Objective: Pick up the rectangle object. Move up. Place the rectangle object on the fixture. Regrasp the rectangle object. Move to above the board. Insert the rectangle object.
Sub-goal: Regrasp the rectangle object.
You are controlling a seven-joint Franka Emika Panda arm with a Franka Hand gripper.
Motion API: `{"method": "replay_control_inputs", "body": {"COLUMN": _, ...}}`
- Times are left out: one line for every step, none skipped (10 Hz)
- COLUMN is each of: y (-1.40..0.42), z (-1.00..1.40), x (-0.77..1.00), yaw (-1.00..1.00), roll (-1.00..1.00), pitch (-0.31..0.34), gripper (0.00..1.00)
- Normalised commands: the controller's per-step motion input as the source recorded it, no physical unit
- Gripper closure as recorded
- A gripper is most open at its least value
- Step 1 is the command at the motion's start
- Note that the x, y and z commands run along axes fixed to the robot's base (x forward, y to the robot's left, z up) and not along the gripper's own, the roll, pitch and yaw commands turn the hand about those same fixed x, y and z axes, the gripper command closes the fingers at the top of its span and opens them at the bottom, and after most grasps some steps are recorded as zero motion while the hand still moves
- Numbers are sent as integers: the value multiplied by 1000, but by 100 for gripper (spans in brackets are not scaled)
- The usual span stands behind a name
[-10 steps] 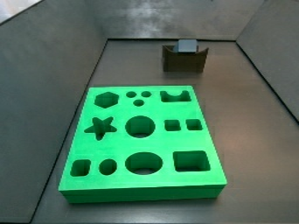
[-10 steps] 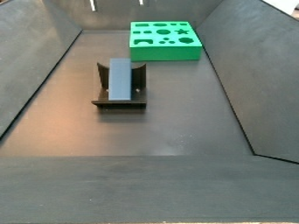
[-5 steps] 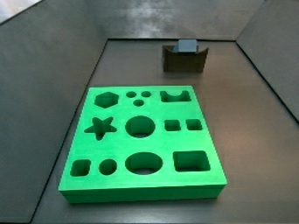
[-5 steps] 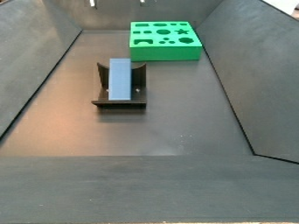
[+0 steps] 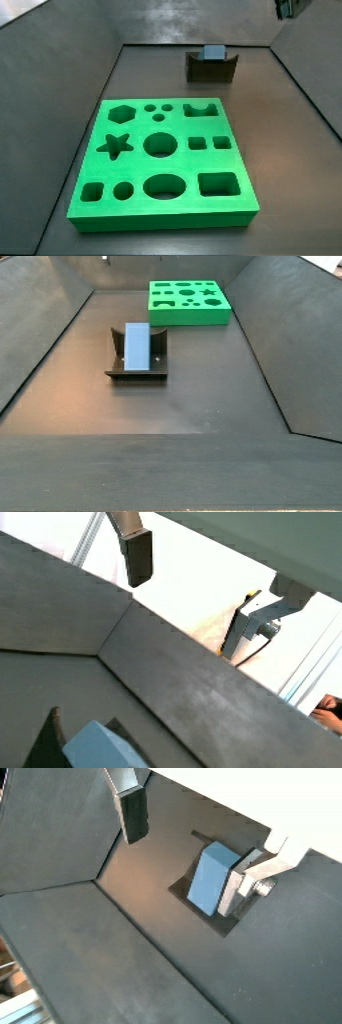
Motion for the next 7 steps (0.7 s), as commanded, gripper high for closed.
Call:
{"method": "replay_control_inputs", "body": {"y": -28, "z": -4, "x": 92, "yaw": 182, "roll": 231, "pitch": 114, "gripper": 0}}
{"method": "replay_control_inputs", "body": {"y": 77, "z": -1000, "x": 35, "yaw": 271, "roll": 165, "pitch": 21, "gripper": 0}}
{"method": "replay_control_inputs", "body": {"y": 73, "z": -1000, "x": 37, "yaw": 259, "roll": 150, "pitch": -18, "gripper": 0}}
{"method": "replay_control_inputs", "body": {"y": 69, "z": -1000, "x": 47, "yaw": 232, "roll": 145, "pitch": -48, "gripper": 0}}
{"method": "replay_control_inputs", "body": {"y": 61, "z": -1000, "x": 63, "yaw": 179, "roll": 121, "pitch": -96, "gripper": 0}}
{"method": "replay_control_inputs", "body": {"y": 60, "z": -1000, "x": 70, "yaw": 140, "roll": 104, "pitch": -124, "gripper": 0}}
{"method": "replay_control_inputs", "body": {"y": 54, "z": -1000, "x": 77, "yaw": 87, "roll": 93, "pitch": -153, "gripper": 0}}
